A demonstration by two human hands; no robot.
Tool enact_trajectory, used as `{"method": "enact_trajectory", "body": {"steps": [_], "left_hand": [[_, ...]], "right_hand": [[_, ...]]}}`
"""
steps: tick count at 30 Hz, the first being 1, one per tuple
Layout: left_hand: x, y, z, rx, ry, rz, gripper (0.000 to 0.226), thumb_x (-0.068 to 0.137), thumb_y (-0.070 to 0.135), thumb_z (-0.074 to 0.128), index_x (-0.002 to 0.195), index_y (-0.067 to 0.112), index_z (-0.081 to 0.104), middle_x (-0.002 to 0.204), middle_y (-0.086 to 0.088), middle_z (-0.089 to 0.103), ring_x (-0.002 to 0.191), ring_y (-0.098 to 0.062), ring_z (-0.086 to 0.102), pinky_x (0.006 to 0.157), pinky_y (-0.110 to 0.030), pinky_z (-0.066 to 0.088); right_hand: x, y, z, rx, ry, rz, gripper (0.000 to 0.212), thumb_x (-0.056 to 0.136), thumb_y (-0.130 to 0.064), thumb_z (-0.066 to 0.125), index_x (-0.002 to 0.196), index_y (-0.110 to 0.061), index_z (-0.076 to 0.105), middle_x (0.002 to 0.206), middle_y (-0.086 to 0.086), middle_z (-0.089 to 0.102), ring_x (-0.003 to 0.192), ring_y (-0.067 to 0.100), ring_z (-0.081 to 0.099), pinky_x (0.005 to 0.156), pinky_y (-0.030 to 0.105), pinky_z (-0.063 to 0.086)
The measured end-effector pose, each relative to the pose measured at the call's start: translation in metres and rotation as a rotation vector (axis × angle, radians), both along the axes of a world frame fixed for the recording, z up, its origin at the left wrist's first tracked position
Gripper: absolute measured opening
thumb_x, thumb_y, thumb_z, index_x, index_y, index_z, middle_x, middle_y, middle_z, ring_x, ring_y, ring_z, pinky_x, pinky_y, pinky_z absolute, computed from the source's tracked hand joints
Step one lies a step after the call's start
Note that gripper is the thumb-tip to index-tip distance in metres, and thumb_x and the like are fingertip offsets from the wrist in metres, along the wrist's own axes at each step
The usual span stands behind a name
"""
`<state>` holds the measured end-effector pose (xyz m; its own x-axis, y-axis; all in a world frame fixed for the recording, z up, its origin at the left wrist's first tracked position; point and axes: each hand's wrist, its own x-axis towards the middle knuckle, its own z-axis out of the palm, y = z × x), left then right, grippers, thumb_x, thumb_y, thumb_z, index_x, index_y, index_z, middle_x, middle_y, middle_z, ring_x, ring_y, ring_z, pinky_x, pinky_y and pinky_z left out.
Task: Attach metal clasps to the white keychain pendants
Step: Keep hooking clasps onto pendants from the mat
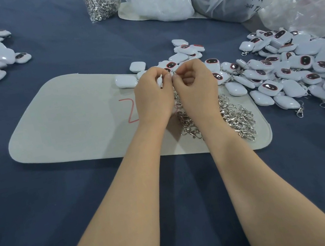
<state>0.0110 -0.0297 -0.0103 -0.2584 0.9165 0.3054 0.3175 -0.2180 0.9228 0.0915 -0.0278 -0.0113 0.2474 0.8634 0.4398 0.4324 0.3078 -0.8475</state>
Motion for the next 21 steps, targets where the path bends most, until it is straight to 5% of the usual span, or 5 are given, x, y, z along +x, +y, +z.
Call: {"method": "enact_trajectory", "body": {"steps": [21], "left_hand": [[0.0,-0.0011,-0.0006,-0.012,0.073,0.02,0.011,0.093,0.012,0.052,0.089,0.01,0.062,0.088,0.003,0.061,0.09,-0.018,0.057,0.076,-0.028,0.043]], "right_hand": [[0.0024,0.0006,-0.0019,0.005,-0.088,0.044,0.013,0.083,-0.001,0.058,0.083,-0.013,0.053,0.071,-0.013,0.053,0.063,0.001,0.049,0.066,0.016,0.044]]}}
